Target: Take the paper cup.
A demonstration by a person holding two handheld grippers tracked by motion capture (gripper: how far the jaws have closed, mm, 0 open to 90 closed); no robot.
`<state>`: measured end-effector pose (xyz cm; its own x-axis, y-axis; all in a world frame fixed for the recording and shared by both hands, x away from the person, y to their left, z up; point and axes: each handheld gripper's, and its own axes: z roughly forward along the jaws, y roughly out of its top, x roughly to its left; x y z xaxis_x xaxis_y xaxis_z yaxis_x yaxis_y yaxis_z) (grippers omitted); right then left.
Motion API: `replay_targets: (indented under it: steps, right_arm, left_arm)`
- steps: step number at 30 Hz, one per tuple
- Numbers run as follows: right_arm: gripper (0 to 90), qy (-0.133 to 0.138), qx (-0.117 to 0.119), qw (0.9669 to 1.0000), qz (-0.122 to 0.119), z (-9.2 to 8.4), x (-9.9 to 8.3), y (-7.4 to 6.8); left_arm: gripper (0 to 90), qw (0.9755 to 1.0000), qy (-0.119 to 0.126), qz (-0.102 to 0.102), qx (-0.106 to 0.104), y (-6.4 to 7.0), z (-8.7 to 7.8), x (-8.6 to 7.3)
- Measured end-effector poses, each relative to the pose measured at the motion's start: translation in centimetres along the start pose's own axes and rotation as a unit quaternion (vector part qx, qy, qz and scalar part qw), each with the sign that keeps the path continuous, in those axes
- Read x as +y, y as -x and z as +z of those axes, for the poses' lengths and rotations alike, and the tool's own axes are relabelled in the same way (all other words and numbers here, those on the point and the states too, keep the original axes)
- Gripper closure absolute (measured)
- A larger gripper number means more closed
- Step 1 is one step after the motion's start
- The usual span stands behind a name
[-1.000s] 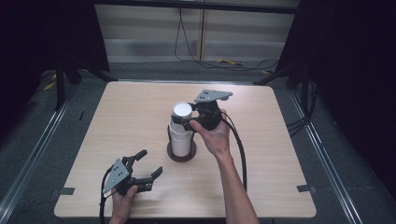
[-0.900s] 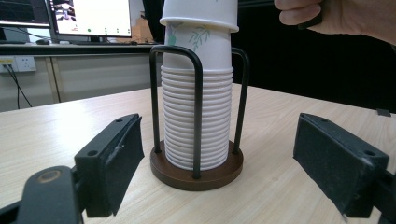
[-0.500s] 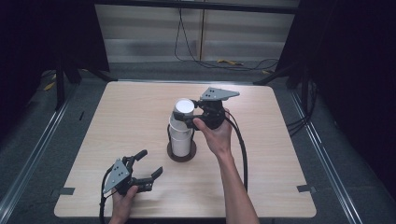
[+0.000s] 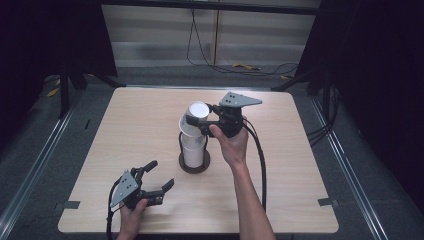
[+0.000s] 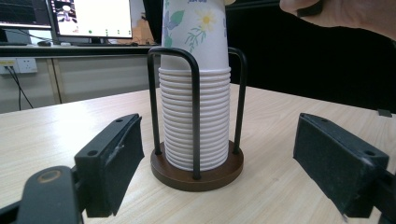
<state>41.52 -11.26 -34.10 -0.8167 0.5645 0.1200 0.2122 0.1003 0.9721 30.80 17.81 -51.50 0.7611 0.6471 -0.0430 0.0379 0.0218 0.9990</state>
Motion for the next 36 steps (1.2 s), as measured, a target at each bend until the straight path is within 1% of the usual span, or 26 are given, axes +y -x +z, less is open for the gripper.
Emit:
replay_targets:
  steps: [6,7,9,11,14,16,18,20,22,23,25,26,28,29,30,31,33,36]
  right_arm:
    - [35.1,0.027,0.001,0.9996,0.003,-0.9,0.2,0.0]
    - [35.2,0.032,0.003,0.9995,0.006,-1.0,0.2,-0.1]
    - [35.2,0.036,0.002,0.9993,0.007,-1.3,0.1,0.0]
    - [35.1,0.041,0.002,0.9992,0.005,-1.7,0.1,0.0]
    - [35.2,0.048,0.001,0.9988,0.010,-2.2,0.1,0.1]
    - [35.2,0.053,0.004,0.9984,0.017,-2.6,0.0,0.2]
    - [35.2,0.058,0.002,0.9982,0.016,-3.0,-0.1,0.2]
    - [35.2,0.061,0.002,0.9980,0.017,-3.4,-0.2,0.2]
    - [35.3,0.065,0.002,0.9977,0.018,-3.8,-0.3,0.2]
    - [35.3,0.066,0.005,0.9976,0.020,-4.1,-0.4,0.2]
    - [35.3,0.070,0.006,0.9973,0.019,-4.6,-0.6,0.1]
    - [35.3,0.070,0.007,0.9973,0.019,-4.8,-0.7,0.0]
    - [35.3,0.073,0.008,0.9972,0.015,-5.3,-0.8,-0.1]
    - [35.4,0.072,0.008,0.9972,0.015,-5.5,-0.9,-0.1]
    - [35.4,0.073,0.008,0.9972,0.014,-5.7,-0.9,-0.2]
    - [35.4,0.072,0.008,0.9973,0.013,-5.9,-1.0,-0.2]
    - [35.4,0.071,0.006,0.9974,0.014,-6.3,-1.3,-0.2]
    - [35.4,0.074,0.009,0.9971,0.016,-6.8,-1.8,-0.1]
  left_arm:
    - [15.7,1.0000,-0.005,0.000,0.001,0.0,0.0,0.0]
    - [15.7,1.0000,-0.005,0.000,0.002,0.0,0.0,0.0]
    - [15.7,0.9999,-0.008,0.000,0.007,0.0,0.1,0.1]
    - [15.8,0.9998,-0.017,0.010,0.011,0.1,0.3,0.1]
    - [15.9,0.9995,-0.023,0.019,0.011,0.4,0.4,0.2]
    - [15.9,0.9997,-0.018,0.014,0.011,0.3,0.3,0.1]
    - [15.8,0.9999,-0.008,0.003,0.012,0.1,0.1,0.1]
    - [15.8,0.9999,-0.006,-0.004,0.008,0.0,0.0,0.1]
    - [16.0,0.9999,-0.014,-0.003,0.008,0.0,0.2,0.1]
    - [16.3,0.9997,-0.023,0.003,0.010,0.1,0.3,0.2]
    - [16.4,0.9994,-0.033,0.007,0.007,0.1,0.5,0.3]
    - [16.5,0.9993,-0.035,0.007,0.010,0.1,0.6,0.3]
    - [16.5,0.9990,-0.043,0.003,0.007,0.0,0.7,0.3]
    - [16.3,0.9990,-0.044,-0.002,0.007,0.0,0.8,0.3]
    - [15.9,0.9988,-0.050,-0.002,0.003,-0.1,1.0,0.4]
    - [16.2,0.9988,-0.049,-0.009,0.002,-0.1,1.2,0.4]
    - [15.9,0.9985,-0.051,-0.020,-0.007,-0.2,1.6,0.4]
    - [15.8,0.9980,-0.058,-0.018,-0.014,-0.1,2.0,0.6]
